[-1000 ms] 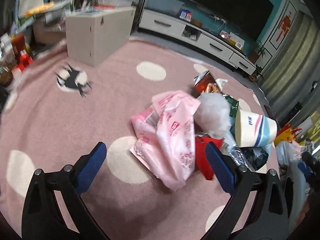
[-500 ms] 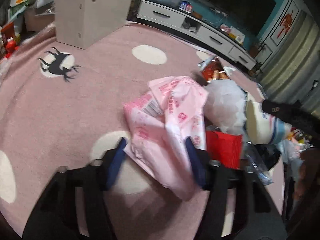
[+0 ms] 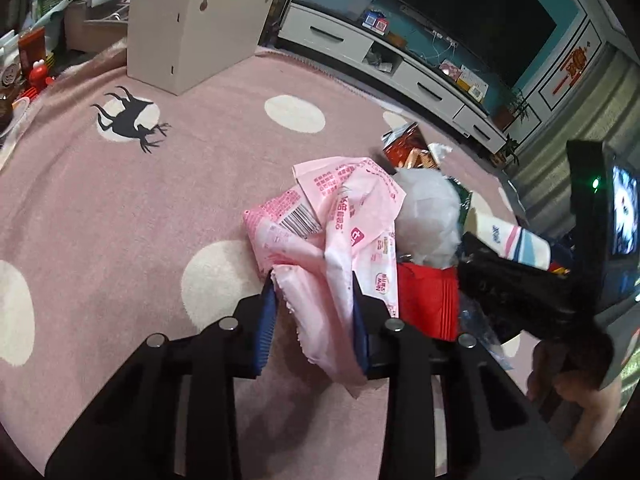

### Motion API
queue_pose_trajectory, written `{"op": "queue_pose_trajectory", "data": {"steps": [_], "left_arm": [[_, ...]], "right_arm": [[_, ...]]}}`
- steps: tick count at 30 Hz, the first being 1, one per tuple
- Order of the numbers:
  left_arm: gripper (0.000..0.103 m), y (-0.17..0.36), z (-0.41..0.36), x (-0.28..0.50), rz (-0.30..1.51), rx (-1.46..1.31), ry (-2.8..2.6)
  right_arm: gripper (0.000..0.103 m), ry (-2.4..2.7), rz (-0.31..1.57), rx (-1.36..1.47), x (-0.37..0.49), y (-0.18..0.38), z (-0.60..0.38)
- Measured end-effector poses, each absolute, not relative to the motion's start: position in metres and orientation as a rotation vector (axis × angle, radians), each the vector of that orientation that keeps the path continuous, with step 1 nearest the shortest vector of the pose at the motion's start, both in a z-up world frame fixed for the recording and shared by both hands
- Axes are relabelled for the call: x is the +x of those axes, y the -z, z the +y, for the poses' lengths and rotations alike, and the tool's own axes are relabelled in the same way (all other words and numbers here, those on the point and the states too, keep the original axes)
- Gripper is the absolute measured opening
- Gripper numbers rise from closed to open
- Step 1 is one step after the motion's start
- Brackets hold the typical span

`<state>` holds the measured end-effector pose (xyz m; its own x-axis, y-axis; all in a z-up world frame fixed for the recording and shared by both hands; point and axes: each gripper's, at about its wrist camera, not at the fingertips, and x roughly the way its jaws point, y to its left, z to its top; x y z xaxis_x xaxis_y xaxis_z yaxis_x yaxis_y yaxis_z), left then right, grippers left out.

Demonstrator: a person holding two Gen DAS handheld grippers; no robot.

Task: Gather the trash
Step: 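Grasp the pink plastic bag with the left tool while the right tool grasps the paper cup, then carry the pink bag and paper cup with both tools over the black bin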

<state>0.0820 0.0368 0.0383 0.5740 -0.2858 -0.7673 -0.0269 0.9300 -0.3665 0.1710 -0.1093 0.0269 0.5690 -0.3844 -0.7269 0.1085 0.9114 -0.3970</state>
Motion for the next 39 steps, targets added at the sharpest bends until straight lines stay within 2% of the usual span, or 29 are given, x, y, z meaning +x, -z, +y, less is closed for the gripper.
{"op": "queue_pose_trajectory", "data": {"steps": [8,21,29,39], "left_arm": [[0.034,-0.063,0.042,0.065,0.894,-0.374,0.166],[0.034,-0.093,0.014,0.030,0.814,-0.265,0.215],[0.034,-0.094,-0.009,0.017,0.814,-0.203,0.257],[0.034,-0.089,-0.046,0.004,0.838,-0.141,0.319]], "right_arm": [[0.096,0.253,0.905,-0.236,0.148,-0.044,-0.122],[0.096,0.131,0.811,0.086,0.061,-0.075,-0.170],[0.096,0.044,0.778,0.257,0.006,-0.078,-0.200],[0.096,0.079,0.738,0.362,-0.018,-0.074,-0.233]]}}
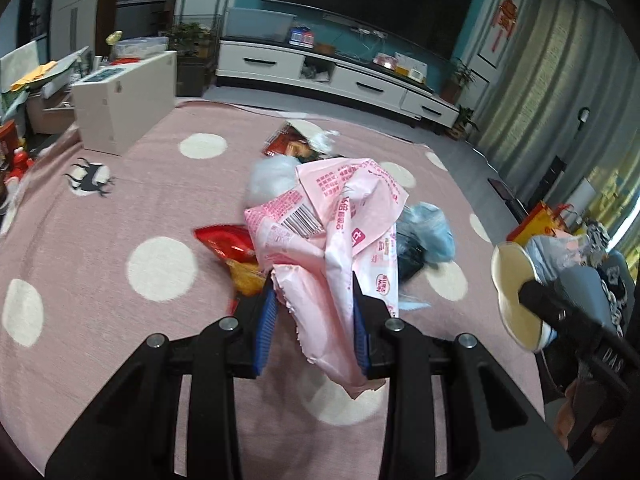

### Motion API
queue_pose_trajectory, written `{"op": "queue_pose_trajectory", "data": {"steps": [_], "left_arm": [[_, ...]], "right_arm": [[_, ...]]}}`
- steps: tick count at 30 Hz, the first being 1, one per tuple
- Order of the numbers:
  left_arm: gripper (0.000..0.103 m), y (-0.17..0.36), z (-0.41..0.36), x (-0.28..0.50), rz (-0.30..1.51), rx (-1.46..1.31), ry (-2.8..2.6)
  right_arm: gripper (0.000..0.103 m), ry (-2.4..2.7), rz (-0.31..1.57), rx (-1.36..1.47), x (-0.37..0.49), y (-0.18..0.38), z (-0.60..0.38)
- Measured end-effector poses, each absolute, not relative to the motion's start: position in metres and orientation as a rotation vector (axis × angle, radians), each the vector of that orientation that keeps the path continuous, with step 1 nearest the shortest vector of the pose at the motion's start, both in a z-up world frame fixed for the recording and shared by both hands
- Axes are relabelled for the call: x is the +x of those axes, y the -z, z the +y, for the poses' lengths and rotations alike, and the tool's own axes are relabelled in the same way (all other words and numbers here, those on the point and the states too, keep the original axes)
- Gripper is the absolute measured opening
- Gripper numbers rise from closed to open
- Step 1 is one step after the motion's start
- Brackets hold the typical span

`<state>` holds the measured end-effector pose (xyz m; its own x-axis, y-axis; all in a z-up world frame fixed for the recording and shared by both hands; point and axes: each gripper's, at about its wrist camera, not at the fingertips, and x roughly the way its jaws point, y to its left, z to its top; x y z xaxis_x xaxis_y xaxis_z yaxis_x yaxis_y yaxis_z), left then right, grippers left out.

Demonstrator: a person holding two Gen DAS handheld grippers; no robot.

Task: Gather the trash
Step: 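Carry the pink bag and paper cup with both tools over the black bin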

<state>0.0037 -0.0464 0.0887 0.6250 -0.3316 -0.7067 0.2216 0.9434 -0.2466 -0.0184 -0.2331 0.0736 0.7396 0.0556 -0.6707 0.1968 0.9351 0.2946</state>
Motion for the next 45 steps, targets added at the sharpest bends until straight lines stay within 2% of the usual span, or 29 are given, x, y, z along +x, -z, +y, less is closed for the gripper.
{"op": "queue_pose_trajectory", "data": {"steps": [15,25,37,45], "left_arm": [[0.034,-0.108,-0.146,-0.043,0.807,-0.112,0.490],[0.034,-0.117,-0.227,-0.059,0.815,-0.081,0.615],[0.034,-0.100,-0.319,-0.082,0.854,0.018,0.736],[0.034,-0.083,-0.346,-0.086,0.895,0.051,0.783]], "right_arm": [[0.096,0.284,0.542,0.380,-0.082,-0.118,-0.304],[0.096,0.519,0.458,0.468,-0.142,-0.122,-0.383],[0.096,0.727,0.481,0.574,-0.186,-0.095,-0.445],[0.096,0.802,0.550,0.574,-0.188,-0.078,-0.458]]}}
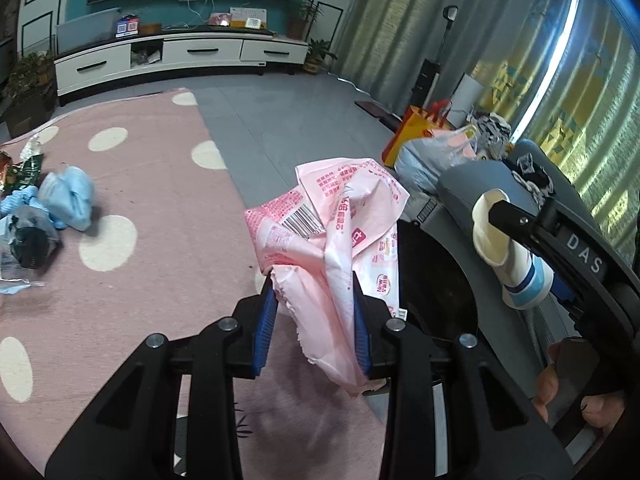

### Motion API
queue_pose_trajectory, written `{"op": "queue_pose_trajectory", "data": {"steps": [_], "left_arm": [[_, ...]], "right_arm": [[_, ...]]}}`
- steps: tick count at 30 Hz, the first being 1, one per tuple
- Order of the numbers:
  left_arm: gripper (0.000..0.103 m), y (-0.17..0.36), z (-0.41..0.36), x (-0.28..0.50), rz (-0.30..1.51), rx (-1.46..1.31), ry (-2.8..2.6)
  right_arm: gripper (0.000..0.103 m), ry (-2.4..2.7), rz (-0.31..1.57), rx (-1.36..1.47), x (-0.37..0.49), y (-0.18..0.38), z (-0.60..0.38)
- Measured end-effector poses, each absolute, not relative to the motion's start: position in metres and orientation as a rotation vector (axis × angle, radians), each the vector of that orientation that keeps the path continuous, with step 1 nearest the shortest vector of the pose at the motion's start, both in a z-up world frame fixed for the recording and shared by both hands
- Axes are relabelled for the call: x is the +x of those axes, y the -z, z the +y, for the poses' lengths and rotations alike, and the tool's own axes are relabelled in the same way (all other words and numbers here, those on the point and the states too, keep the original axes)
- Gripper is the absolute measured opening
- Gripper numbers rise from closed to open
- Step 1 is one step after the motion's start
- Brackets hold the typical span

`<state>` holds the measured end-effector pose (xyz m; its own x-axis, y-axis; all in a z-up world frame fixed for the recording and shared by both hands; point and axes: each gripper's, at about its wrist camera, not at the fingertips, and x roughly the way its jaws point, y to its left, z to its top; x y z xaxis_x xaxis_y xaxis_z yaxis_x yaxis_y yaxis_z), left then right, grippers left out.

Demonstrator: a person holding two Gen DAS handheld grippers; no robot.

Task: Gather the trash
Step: 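Carry the pink bag and paper cup with both tools over the black bin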

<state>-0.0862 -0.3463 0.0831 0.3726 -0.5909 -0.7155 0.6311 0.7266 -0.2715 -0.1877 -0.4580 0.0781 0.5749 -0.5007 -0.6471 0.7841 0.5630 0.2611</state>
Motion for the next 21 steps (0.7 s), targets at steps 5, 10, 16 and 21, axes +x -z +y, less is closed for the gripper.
{"op": "queue_pose_trajectory", "data": {"steps": [5,10,16,21], "left_arm": [[0.034,-0.074,-0.360,-0.088,0.921,0.066,0.808],[0.034,-0.062,-0.371,-0.094,0.945,0.095,0.828],[0.034,-0.056,-0.378,-0.097,0.961,0.106,0.840],[0.035,-0.052,-0.383,-0.099,0.972,0.115,0.849]], "right_arm": [[0.096,0.832,0.579,0.602,-0.187,-0.069,-0.469],[0.096,0.845,0.574,0.637,-0.191,-0.064,-0.477],[0.096,0.844,0.577,0.659,-0.193,-0.061,-0.482],[0.096,0.848,0.584,0.666,-0.191,-0.060,-0.483]]}}
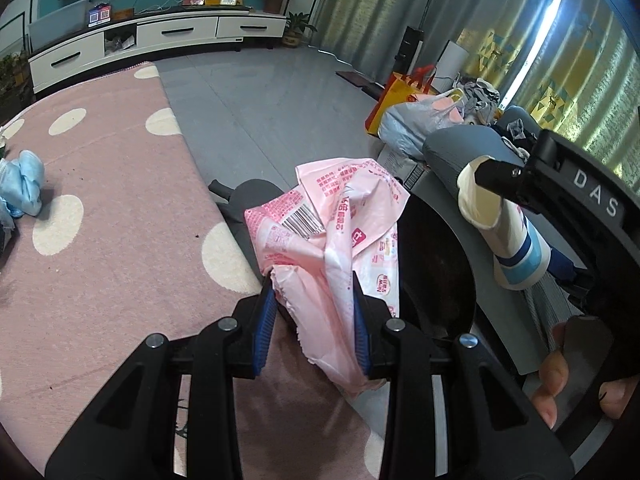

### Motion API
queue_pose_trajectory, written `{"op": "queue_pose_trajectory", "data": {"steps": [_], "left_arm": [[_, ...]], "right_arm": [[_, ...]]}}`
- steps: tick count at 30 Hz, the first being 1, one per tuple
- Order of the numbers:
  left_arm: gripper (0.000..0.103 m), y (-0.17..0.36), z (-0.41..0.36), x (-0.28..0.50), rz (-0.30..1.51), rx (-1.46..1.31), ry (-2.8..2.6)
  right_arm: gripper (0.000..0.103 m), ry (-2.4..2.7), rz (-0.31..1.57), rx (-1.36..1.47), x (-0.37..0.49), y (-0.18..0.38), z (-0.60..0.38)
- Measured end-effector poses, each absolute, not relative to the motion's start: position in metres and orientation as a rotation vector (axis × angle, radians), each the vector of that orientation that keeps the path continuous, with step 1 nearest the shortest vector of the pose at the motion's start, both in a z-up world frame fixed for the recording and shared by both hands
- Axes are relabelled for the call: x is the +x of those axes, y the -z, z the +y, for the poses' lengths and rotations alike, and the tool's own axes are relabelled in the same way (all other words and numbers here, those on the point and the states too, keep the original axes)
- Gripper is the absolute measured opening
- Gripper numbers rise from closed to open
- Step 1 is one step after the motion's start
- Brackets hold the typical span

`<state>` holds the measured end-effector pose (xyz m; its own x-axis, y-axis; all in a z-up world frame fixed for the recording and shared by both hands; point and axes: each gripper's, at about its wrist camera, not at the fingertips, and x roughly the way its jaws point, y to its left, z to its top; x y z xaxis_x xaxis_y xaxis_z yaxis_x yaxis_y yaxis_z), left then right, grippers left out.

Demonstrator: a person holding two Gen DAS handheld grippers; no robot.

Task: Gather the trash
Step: 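Carry the pink bag and paper cup with both tools over the black bin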

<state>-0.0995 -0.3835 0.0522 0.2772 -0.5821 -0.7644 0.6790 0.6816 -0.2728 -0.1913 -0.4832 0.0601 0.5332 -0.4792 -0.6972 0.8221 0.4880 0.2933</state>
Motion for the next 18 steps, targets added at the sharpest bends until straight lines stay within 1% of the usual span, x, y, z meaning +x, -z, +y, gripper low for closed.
{"op": "queue_pose_trajectory", "data": {"steps": [18], "left_arm": [[0.035,-0.0442,-0.3884,-0.0980,1.019,0.114,0.874]], "right_arm": [[0.096,0.852,0.601,0.665,-0.1882,-0.0563,-0.4849]]}}
